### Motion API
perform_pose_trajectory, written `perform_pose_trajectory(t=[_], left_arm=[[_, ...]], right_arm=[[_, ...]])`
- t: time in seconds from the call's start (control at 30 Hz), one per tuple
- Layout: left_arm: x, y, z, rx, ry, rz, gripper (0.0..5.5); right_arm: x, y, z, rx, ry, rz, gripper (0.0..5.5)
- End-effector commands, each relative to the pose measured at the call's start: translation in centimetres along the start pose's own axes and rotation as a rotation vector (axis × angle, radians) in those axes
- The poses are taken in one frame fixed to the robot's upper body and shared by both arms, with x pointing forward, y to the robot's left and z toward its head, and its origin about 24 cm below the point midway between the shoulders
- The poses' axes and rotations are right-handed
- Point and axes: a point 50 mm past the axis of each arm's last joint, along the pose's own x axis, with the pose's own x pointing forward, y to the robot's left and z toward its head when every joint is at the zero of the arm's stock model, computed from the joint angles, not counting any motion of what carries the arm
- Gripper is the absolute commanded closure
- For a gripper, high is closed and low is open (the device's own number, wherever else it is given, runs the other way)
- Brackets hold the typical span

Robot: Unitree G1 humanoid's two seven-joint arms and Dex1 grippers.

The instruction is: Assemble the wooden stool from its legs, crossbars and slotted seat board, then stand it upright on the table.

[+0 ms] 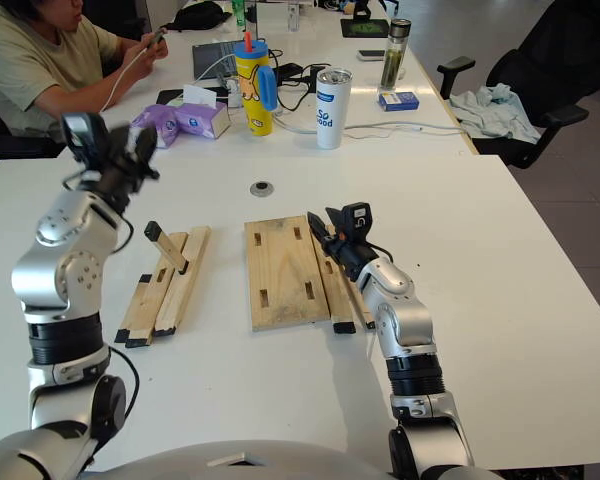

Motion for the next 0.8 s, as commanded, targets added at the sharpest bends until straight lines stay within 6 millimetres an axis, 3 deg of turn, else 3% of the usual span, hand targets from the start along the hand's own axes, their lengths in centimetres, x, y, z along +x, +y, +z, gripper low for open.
perform_pose_trajectory(t=[0.03, 0.1, 0.2, 0.3, 0.47, 0.63, 0.8], left_arm=[[-2.2, 0.4, -8.3, -0.054, 0.322, 0.044, 3.41], [-1.4, 0.1, -7.4, -0.055, 0.264, 0.037, 3.41], [0.7, -0.6, -3.6, -0.042, 0.112, 0.014, 3.41], [1.8, -0.9, -1.6, -0.012, 0.055, -0.002, 3.41], [0.8, -0.6, -2.1, 0.011, 0.056, 0.007, 3.41], [-0.6, -0.6, -1.4, 0.041, -0.001, 0.018, 3.41], [-1.1, -1.1, -2.8, 0.041, 0.052, 0.004, 3.41]], right_arm=[[0.4, 0.6, -0.2, -0.024, 0.015, 0.028, 3.35], [0.6, 0.6, -0.2, -0.047, 0.024, 0.033, 3.35], [0.7, 0.5, -0.1, -0.049, 0.02, 0.033, 3.35], [0.7, 0.6, -0.2, -0.048, 0.02, 0.033, 3.35], [0.7, 0.7, -0.2, -0.04, 0.017, 0.037, 3.35], [0.5, 0.4, -0.2, -0.035, 0.016, 0.021, 3.35], [0.6, 0.3, -0.1, -0.034, 0.009, 0.017, 3.35]])
